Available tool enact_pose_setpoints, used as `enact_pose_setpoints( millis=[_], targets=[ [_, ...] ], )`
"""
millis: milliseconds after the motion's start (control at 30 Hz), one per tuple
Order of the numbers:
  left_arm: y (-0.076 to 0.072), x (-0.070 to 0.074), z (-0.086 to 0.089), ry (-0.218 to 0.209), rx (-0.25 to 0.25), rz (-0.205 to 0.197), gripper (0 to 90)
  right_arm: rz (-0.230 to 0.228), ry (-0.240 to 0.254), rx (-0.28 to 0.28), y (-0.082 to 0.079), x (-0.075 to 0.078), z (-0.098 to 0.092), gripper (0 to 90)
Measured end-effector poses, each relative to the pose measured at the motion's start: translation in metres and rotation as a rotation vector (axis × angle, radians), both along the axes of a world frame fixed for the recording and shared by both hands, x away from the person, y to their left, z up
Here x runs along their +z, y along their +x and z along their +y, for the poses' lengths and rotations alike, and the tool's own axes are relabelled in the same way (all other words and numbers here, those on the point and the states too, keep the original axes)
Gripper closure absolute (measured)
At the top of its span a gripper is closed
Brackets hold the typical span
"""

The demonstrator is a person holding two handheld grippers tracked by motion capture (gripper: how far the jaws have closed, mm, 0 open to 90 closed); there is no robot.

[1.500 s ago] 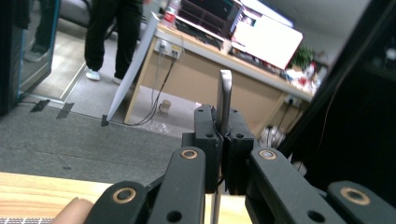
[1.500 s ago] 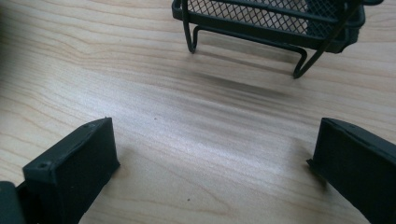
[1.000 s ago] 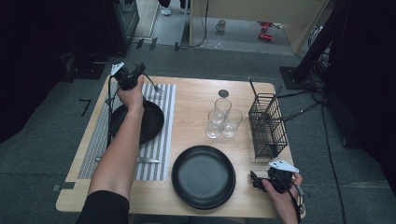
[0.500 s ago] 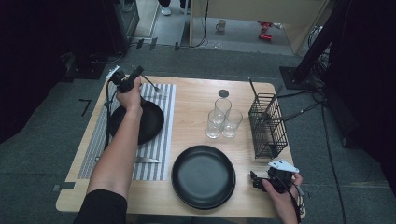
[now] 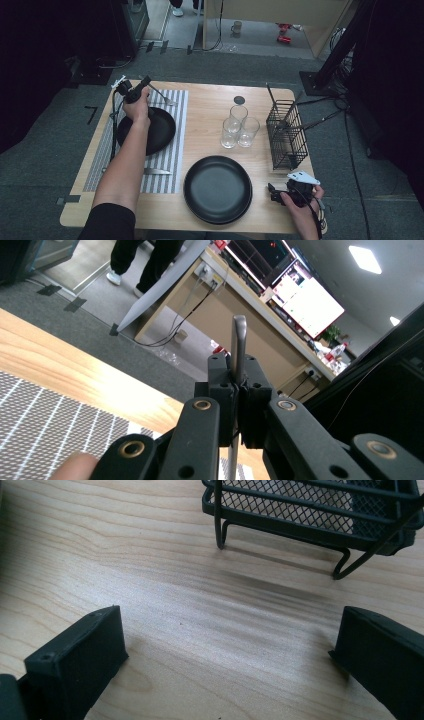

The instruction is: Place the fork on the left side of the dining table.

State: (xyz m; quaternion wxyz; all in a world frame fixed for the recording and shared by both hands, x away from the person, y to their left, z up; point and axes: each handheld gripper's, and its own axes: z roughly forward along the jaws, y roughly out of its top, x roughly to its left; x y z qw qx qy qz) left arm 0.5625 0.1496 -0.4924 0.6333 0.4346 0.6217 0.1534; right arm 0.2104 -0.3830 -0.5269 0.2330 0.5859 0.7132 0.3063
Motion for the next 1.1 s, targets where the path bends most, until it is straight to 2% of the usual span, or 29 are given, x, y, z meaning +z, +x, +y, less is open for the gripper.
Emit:
enact_pose_setpoints(
  millis=[100, 167, 300, 367, 667, 833, 933, 1000, 1100],
  targets=[
    [-0.001, 0.000, 0.004, 0.036, -0.009, 0.018, 86.3, 0.000, 0.000, 0.000, 0.000, 0.000, 0.000, 0.0],
    [-0.003, -0.001, 0.007, 0.101, 0.000, 0.030, 84.7, 0.000, 0.000, 0.000, 0.000, 0.000, 0.000, 0.0],
    [-0.005, -0.002, 0.015, 0.083, -0.014, 0.075, 83.7, 0.000, 0.000, 0.000, 0.000, 0.000, 0.000, 0.0],
    [-0.005, -0.003, 0.018, 0.094, -0.020, 0.097, 82.9, 0.000, 0.000, 0.000, 0.000, 0.000, 0.000, 0.0],
    [-0.009, -0.007, 0.025, 0.175, 0.000, 0.119, 77.6, 0.000, 0.000, 0.000, 0.000, 0.000, 0.000, 0.0],
    [-0.010, -0.009, 0.032, 0.190, 0.012, 0.121, 73.2, 0.000, 0.000, 0.000, 0.000, 0.000, 0.000, 0.0],
    [-0.010, -0.010, 0.036, 0.154, 0.002, 0.121, 70.4, 0.000, 0.000, 0.000, 0.000, 0.000, 0.000, 0.0],
    [-0.010, -0.010, 0.037, 0.119, -0.008, 0.113, 77.1, 0.000, 0.000, 0.000, 0.000, 0.000, 0.000, 0.0],
    [-0.011, -0.008, 0.039, -0.017, -0.049, 0.089, 83.4, 0.000, 0.000, 0.000, 0.000, 0.000, 0.000, 0.0]
  ],
)
